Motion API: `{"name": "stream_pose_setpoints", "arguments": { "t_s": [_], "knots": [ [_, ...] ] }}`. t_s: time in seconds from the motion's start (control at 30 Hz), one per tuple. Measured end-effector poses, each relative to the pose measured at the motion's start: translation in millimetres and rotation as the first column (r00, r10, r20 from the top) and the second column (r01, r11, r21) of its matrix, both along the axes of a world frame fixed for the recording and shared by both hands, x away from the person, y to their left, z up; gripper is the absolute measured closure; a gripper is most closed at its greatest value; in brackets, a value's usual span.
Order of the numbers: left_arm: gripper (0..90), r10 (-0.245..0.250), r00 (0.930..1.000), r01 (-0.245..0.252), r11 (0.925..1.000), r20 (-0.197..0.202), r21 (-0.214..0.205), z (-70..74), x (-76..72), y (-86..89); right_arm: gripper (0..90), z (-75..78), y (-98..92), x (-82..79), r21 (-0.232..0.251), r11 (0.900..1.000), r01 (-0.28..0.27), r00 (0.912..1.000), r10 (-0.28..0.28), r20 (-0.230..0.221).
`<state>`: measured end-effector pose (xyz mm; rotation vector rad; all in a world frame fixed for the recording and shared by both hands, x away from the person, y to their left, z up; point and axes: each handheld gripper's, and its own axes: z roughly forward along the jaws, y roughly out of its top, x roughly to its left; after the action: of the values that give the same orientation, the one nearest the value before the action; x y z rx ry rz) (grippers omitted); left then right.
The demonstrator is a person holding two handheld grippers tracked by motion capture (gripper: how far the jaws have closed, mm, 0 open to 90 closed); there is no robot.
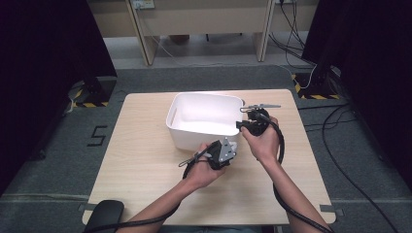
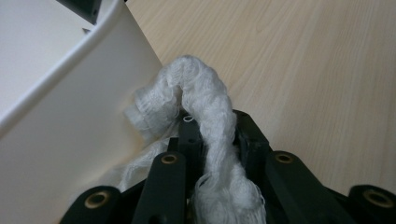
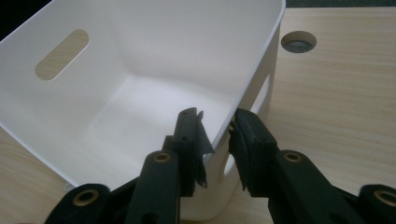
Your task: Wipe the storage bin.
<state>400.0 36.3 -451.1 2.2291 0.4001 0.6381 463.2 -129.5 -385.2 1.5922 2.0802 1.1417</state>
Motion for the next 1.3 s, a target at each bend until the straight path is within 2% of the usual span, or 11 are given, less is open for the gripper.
{"name": "stream_pose_setpoints", "arguments": {
  "t_s": [0.1, 0.23, 0.4, 0.5, 0.67, 1.13, 1.3],
  "knots": [
    [75.5, 0.002, 1.0000, -0.002, 1.0000, -0.001, -0.001, -3.6, 0.1, 0.6, 71.7, 0.0, 0.1, -0.1, -0.003, 1.0000, -0.002, 1.0000, 0.002, 0.002],
    [75.4, 0.002, 1.0000, -0.002, 0.9998, 0.005, 0.019, -9.1, -0.5, -0.2, 71.7, 0.0, 0.2, -0.2, -0.001, 1.0000, -0.001, 1.0000, 0.001, 0.001],
    [75.4, 0.001, 1.0000, -0.001, 0.9996, -0.010, 0.028, -17.9, 0.9, -2.7, 71.7, 0.2, 0.0, 0.1, -0.005, 1.0000, -0.003, 1.0000, 0.003, -0.001],
    [75.4, -0.002, 1.0000, 0.002, 0.9990, -0.003, 0.045, -23.7, 0.5, -5.7, 71.7, 0.1, 0.1, 0.1, -0.005, 1.0000, -0.003, 1.0000, 0.003, 0.000],
    [75.4, -0.002, 0.9999, 0.003, 0.9988, -0.010, 0.049, -32.2, 1.6, -7.7, 71.8, -0.2, 0.2, -0.2, 0.000, 1.0000, -0.001, 1.0000, 0.001, 0.002],
    [75.3, -0.013, 0.9997, 0.015, 0.9978, -0.023, 0.065, -36.9, 3.7, -21.0, 72.4, -0.2, 0.9, -0.3, -0.001, 1.0000, -0.002, 1.0000, 0.002, 0.001],
    [75.3, -0.004, 0.9996, 0.006, 0.9987, -0.030, 0.051, -37.0, 5.3, -22.5, 72.7, -0.4, 0.9, -0.4, 0.000, 1.0000, -0.005, 1.0000, 0.005, 0.002]
  ]
}}
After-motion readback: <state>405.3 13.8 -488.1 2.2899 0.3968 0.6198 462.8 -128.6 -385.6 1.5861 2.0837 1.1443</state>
